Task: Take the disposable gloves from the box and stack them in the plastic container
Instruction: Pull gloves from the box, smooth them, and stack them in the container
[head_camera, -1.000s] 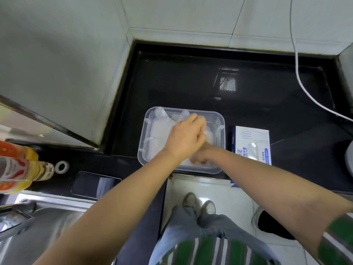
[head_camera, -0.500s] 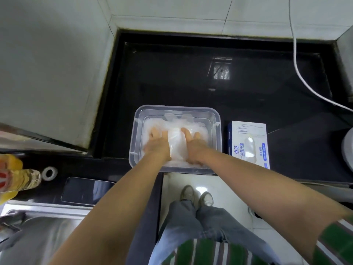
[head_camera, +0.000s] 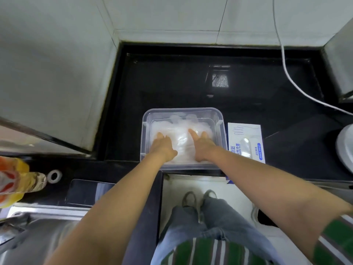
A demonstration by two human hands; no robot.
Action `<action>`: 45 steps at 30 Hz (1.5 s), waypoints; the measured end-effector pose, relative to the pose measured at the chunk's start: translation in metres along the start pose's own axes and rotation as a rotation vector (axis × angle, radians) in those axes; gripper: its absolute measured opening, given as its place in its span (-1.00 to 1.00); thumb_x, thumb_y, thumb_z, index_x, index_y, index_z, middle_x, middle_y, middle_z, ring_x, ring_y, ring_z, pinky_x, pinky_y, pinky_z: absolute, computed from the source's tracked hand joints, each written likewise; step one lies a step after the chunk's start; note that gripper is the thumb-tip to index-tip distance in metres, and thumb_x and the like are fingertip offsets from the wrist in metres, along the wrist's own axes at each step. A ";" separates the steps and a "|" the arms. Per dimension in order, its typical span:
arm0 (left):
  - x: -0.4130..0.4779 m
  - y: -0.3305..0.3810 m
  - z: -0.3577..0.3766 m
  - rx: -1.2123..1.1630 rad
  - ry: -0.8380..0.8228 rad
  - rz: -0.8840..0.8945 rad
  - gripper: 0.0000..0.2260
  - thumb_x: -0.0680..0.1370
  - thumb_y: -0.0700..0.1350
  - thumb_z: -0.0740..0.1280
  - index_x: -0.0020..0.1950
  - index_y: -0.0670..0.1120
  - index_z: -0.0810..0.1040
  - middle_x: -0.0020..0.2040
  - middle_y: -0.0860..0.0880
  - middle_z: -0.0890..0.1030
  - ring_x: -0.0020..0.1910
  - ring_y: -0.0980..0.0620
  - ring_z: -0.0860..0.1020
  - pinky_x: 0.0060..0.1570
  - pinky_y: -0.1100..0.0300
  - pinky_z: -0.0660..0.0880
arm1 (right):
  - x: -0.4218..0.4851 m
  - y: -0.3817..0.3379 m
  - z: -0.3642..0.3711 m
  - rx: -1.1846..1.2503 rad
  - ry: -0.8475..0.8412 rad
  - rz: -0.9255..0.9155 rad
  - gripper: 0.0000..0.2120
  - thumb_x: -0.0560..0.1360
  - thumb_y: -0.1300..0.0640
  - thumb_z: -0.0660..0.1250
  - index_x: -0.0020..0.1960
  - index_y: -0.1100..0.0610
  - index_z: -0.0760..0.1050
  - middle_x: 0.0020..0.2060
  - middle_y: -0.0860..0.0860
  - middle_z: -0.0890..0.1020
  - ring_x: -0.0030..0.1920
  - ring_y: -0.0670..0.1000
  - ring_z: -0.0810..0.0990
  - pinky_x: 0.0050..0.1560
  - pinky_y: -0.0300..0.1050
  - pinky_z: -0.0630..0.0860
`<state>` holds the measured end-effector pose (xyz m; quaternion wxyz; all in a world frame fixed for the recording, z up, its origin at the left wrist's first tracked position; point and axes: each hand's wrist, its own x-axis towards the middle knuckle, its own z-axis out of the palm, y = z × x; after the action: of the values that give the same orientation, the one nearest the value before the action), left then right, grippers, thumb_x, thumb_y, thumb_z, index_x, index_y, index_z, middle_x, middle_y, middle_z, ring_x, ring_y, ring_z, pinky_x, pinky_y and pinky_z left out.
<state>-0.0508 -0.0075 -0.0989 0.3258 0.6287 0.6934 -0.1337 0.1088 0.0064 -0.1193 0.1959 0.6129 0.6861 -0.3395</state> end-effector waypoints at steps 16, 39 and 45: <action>-0.044 0.087 -0.041 -0.116 0.554 0.211 -0.75 0.62 -0.04 0.21 -0.24 -0.08 0.47 -0.35 -0.01 0.49 -0.31 -0.03 0.52 -0.36 0.19 0.42 | -0.060 0.063 -0.075 0.399 0.751 -0.141 -0.80 0.57 0.06 0.24 -0.12 0.13 0.55 -0.36 0.02 0.58 -0.29 0.11 0.57 -0.25 -0.04 0.53; -0.052 0.189 0.002 0.416 0.197 0.268 -0.74 0.58 -0.20 0.34 0.27 -0.09 0.52 0.16 -0.09 0.59 0.11 -0.07 0.57 -0.07 0.20 0.44 | -0.064 0.134 -0.015 -0.091 0.334 0.140 -0.75 0.55 0.23 0.23 0.22 0.15 0.47 0.14 0.09 0.48 -0.05 0.13 0.59 -0.19 -0.11 0.42; -0.046 0.190 -0.001 0.305 0.210 0.307 -0.77 0.56 -0.26 0.33 0.21 -0.13 0.55 0.14 -0.13 0.60 0.07 -0.11 0.58 -0.11 0.16 0.46 | -0.064 0.134 -0.020 -0.062 0.320 0.127 -0.77 0.47 0.23 0.33 0.13 0.15 0.53 0.07 0.06 0.50 -0.10 0.12 0.58 -0.20 -0.12 0.44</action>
<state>0.1306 -0.0098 -0.0269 0.1697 0.7791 0.5916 -0.1194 0.2535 -0.0225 -0.0917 0.1239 0.6950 0.6785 -0.2032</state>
